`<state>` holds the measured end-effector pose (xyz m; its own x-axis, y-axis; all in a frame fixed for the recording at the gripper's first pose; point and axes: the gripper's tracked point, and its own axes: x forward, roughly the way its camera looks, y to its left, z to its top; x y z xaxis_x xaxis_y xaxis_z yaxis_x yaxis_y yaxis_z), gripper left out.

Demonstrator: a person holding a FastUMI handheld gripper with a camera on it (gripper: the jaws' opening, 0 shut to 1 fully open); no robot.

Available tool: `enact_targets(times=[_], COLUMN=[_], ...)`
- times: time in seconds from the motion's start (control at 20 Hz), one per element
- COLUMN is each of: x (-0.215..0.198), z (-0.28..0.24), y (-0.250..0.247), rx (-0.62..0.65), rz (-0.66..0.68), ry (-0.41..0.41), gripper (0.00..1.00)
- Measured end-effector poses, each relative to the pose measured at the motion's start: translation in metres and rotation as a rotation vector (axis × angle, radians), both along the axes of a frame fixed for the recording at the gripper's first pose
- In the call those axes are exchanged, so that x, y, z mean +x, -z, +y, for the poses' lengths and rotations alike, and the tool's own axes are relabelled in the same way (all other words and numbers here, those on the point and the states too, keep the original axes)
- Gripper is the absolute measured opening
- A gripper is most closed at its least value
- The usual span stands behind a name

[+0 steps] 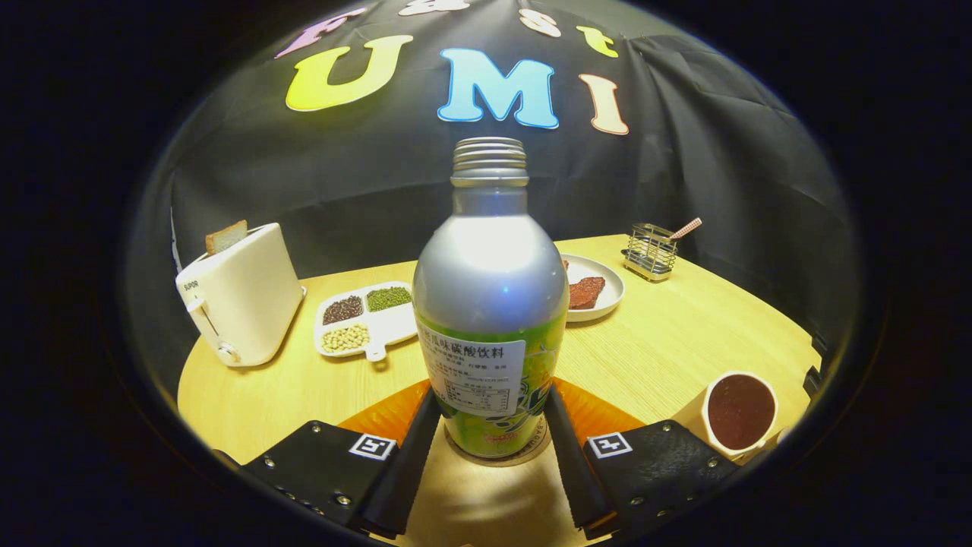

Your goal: Take the bottle from table, then pour the juice into the cup, finally place the bottle on the coaster

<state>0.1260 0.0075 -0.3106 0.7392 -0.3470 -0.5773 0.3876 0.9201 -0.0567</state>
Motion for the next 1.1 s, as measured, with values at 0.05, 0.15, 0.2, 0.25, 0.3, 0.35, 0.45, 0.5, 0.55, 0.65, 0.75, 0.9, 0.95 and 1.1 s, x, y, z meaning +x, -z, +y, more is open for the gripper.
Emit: enact_targets(times=[0.05,0.15,0.2,0.25,0.3,0.35,0.45,0.5,0.55,0.65,0.75,0.9,0.95,1.1], x=[0.001,0.002,0.002,0.003,0.002,0.003,0.003,0.002,0.002,-0.002,-0.005,-0.008,-0.010,-0.012], z=[-0.002,-0.005,-0.006,-0.007,-0.008,-0.007,-0.008,-0.008,-0.008,-0.009,-0.009,-0.010,-0.011,-0.005], y=[0.003,0.005,0.006,0.006,0.008,0.010,0.010,0.011,0.010,0.013,0.013,0.010,0.007,-0.012], rx=[-0.003,-0.008,-0.013,-0.015,-0.016,-0.018,-0.026,-0.025,-0.022,-0.007,0.011,0.016,0.021,0.046], rz=[0.005,0.007,0.005,0.005,0.007,0.010,0.006,0.008,0.003,0.010,0.007,0.001,-0.002,-0.050], ry=[-0.002,-0.006,-0.008,-0.010,-0.013,-0.016,-0.023,-0.024,-0.024,-0.017,-0.008,-0.004,-0.004,-0.034], gripper=[0.78,0.77,0.77,0.78,0.78,0.79,0.79,0.79,0.80,0.80,0.83,0.95,0.96,0.96])
